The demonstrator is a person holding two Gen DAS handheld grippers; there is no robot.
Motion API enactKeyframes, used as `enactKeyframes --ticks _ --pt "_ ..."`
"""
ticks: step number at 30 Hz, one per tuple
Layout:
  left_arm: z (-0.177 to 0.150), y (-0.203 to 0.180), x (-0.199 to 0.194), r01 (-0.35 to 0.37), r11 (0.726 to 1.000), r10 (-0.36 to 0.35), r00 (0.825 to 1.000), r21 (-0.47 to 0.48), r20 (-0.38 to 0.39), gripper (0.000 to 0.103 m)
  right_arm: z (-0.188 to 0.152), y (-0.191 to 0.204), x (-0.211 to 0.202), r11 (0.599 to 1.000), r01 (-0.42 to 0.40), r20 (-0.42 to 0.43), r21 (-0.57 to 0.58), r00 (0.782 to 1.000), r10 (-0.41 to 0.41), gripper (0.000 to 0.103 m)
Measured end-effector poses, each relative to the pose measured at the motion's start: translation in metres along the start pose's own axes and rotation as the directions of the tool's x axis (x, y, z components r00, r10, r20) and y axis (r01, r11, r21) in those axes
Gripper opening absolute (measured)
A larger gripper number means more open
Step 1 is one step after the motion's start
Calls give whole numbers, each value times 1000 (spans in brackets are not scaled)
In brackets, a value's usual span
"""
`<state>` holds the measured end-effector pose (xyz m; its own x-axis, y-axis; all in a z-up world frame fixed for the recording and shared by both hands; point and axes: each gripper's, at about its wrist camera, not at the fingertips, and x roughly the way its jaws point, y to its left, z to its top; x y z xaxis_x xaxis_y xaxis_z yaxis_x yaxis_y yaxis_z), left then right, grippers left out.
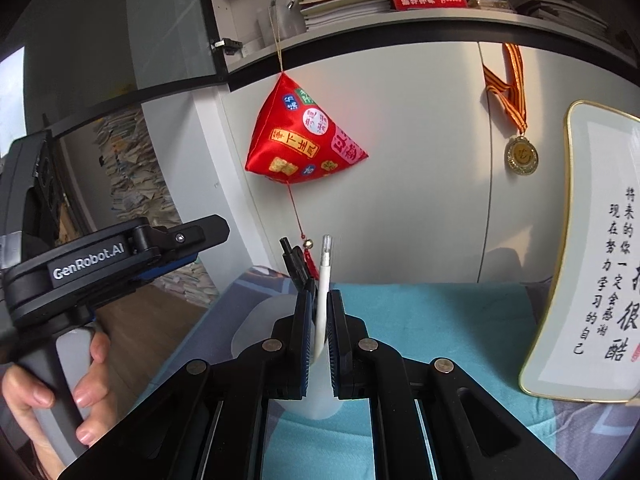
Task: Organize stationery
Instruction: 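Withdraw both grippers from the cup toward the remaining pens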
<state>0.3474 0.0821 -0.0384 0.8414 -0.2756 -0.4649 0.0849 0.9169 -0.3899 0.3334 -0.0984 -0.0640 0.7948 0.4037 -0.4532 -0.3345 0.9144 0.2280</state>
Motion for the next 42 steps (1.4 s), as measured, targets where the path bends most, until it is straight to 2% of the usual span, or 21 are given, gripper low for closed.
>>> enactKeyframes --ticks 3,6,11,14,16,18,21,23,25,27,28,34,38,42 --pt "-1 -9 -4 11 1000 -11 1000 10 -9 50 -4 -8 -29 999 50 -22 -16 998 -51 8" --pt "-5 -24 -9 15 999 -14 999 35 -29 50 -15 -19 -57 997 74 -78 -4 994 -74 8" --pt "-23 -51 -19 -3 996 9 998 90 -68 58 -50 -29 -92 989 141 -206 44 970 -129 8" --pt "-37 -64 -30 9 992 5 993 122 -116 61 -70 -34 -104 985 147 -244 90 962 -121 8" --pt "-44 -69 -37 11 990 10 989 137 -148 63 -82 -37 -105 982 146 -289 116 951 -107 8" --pt "-51 -75 -43 2 985 29 983 170 -182 71 -95 -37 -102 985 124 -334 124 940 -76 8" --pt "-61 -81 -53 -6 978 50 977 207 -206 72 -112 -39 -97 983 97 -388 156 921 -29 9" --pt "-70 -84 -60 -15 973 65 976 229 -208 75 -119 -40 -96 982 129 -408 140 911 -61 11" --pt "-81 -85 -61 -10 971 66 971 238 -228 79 -126 -41 -95 981 135 -426 140 902 -63 22" --pt "-92 -84 -58 10 970 54 966 244 -255 79 -132 -42 -94 981 123 -445 150 895 -44 44" --pt "-97 -85 -58 5 969 63 962 248 -265 79 -134 -40 -93 982 128 -447 138 893 -54 45" --pt "-119 -75 -54 -38 973 106 951 228 -291 79 -139 -47 -88 976 159 -441 150 894 -78 45" --pt "-130 -71 -51 -42 974 114 940 222 -321 79 -145 -55 -82 969 102 -459 226 888 14 45" --pt "-141 -65 -48 -73 975 144 929 211 -341 79 -145 -51 -78 975 125 -468 183 884 -25 45"
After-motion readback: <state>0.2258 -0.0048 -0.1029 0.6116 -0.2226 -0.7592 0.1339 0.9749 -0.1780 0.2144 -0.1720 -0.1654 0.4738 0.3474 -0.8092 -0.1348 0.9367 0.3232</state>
